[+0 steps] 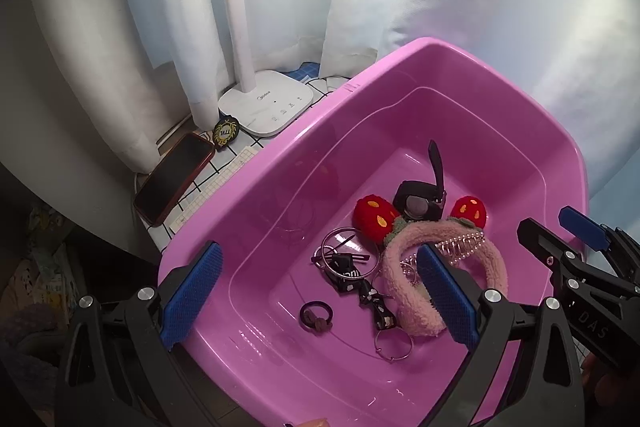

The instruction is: Organize jewelry

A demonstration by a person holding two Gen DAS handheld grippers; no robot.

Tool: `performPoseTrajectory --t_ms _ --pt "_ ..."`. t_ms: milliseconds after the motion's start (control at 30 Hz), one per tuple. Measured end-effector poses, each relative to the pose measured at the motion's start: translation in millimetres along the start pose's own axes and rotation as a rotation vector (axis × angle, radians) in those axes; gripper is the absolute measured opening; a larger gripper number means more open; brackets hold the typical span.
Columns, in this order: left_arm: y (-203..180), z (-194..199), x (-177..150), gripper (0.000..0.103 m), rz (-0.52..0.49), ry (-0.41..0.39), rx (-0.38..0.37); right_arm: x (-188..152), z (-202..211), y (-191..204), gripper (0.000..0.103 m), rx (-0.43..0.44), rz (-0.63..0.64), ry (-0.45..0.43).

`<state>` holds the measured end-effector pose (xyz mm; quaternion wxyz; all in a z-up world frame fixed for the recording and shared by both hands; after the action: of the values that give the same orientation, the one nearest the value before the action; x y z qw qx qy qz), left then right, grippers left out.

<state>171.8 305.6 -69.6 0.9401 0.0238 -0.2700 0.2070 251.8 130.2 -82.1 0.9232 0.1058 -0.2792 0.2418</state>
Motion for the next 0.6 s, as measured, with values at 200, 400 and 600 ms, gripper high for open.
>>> performPoseTrajectory --t_ms 200,400,600 --pt "0.5 0.6 0.1 0.096 -0.001 0.0 -0.001 -1.2 4.2 1.2 0.067 -0.003 -0.001 -0.008" --pt "0.7 1.4 -0.2 0.096 -0.001 0.001 -0.001 -3.3 7.0 1.6 0.067 -0.008 0.0 -0.011" --pt "0.0 2.3 -1.8 0.096 0.0 0.004 -0.008 -5.3 8.4 2.1 0.067 -0.01 0.001 -0.012"
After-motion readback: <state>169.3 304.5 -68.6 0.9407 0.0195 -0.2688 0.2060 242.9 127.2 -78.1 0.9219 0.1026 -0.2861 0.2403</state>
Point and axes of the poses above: each gripper's, at about its wrist camera, not at the fingertips, and z roughly against the way its jaws point, y to its left, x to its top, the point moved 8 cm from there along -z, roughly the way its jaws point, and after that the axes turned 2 degrees about -x, right-handed, at the moved point
